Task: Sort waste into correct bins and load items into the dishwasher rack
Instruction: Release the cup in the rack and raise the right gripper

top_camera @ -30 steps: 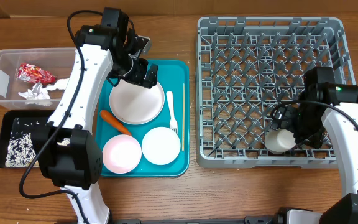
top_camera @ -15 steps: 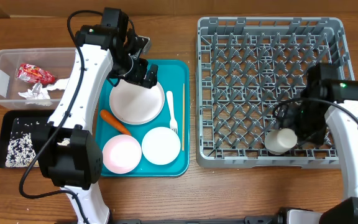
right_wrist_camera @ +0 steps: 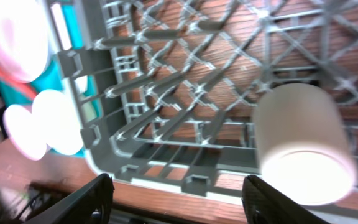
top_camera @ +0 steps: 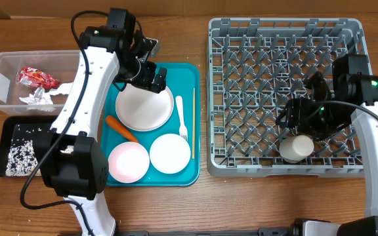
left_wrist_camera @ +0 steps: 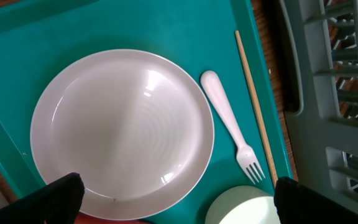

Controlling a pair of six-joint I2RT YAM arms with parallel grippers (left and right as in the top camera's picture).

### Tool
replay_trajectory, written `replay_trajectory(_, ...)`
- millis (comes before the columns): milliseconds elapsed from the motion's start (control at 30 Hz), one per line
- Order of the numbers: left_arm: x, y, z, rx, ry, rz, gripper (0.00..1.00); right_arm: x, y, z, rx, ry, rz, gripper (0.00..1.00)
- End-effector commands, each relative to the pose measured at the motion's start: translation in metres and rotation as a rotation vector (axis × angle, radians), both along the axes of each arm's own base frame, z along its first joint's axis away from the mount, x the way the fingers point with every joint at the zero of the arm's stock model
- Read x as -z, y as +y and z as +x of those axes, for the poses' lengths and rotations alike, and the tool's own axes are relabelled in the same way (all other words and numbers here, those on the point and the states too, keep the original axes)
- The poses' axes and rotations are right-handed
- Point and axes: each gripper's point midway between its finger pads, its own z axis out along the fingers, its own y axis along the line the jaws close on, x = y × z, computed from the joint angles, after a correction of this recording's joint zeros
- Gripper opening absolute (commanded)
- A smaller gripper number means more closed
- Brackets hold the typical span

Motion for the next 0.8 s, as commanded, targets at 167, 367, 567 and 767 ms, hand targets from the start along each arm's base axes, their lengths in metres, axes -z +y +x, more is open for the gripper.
replay_trajectory(167,0.002,0.000,0.001,-0.005,0.004,0.006,1.00,-0.013,0.012,0.001,-0.067,-0.053,0.073,0.71)
replay_trajectory(367,0.002,-0.001,0.003,-0.005,-0.004,0.003,1.00,-0.011,0.012,0.002,-0.068,-0.056,0.072,0.72)
replay_trajectory(567,0.000,-0.002,0.008,-0.004,-0.026,-0.004,1.00,-0.010,0.012,0.001,-0.067,-0.049,0.073,0.72)
replay_trajectory(767,0.004,0.007,0.001,-0.017,0.005,0.037,1.00,-0.010,0.013,0.002,-0.067,-0.050,0.076,0.75)
